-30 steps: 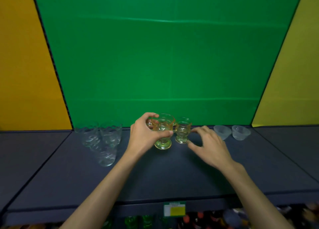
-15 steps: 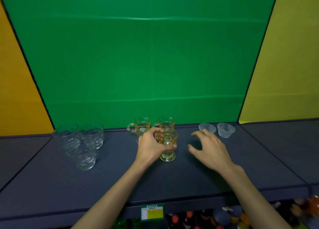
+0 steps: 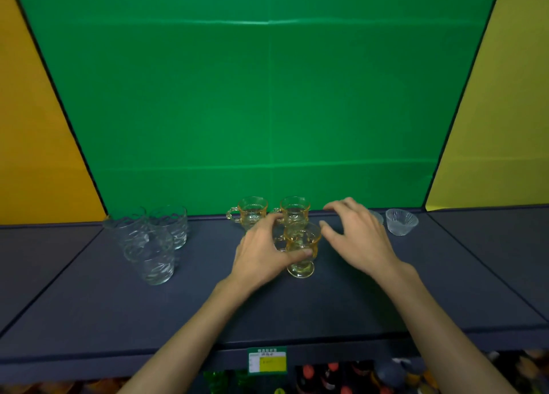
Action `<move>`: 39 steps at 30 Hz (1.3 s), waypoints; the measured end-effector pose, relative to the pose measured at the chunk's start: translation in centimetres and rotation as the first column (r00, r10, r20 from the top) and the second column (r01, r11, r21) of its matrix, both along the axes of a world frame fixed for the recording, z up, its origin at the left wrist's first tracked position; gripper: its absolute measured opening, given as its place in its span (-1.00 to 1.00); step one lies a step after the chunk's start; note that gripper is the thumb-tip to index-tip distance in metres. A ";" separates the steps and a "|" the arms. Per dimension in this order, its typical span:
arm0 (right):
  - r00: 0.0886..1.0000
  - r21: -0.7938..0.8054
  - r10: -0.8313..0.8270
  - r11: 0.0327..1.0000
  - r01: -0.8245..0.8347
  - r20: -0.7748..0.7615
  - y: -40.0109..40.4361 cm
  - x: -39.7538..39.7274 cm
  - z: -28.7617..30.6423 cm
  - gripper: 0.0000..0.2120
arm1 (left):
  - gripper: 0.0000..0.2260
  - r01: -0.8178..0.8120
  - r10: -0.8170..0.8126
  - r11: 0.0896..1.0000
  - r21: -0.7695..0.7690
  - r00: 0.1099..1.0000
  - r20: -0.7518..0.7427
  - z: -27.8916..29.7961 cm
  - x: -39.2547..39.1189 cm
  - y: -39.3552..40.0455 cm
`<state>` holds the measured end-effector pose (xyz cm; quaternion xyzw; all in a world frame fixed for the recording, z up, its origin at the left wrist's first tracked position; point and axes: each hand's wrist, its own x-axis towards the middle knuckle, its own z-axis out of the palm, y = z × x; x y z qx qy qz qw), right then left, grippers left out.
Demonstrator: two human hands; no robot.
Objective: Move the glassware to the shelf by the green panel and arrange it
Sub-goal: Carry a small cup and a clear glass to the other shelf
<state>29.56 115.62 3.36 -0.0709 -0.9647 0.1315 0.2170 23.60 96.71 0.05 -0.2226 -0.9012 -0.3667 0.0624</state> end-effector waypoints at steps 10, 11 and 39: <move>0.986 0.037 0.161 0.987 -0.159 -0.041 -8.7 -3.0 1.3 -0.61 | -0.43 -0.192 0.074 0.931 -0.311 0.932 -0.355 3.9 -1.0 -10.3; 0.983 0.046 0.180 0.983 -0.178 -0.040 -10.1 -3.3 1.4 -0.61 | -0.44 -0.219 0.085 0.916 -0.336 0.925 -0.371 4.1 -1.0 -11.7; 0.851 0.089 0.521 0.846 -0.525 0.064 -63.8 -10.5 -2.0 -0.60 | -0.45 -0.567 0.454 0.709 -0.419 0.822 -0.344 1.9 0.7 -67.3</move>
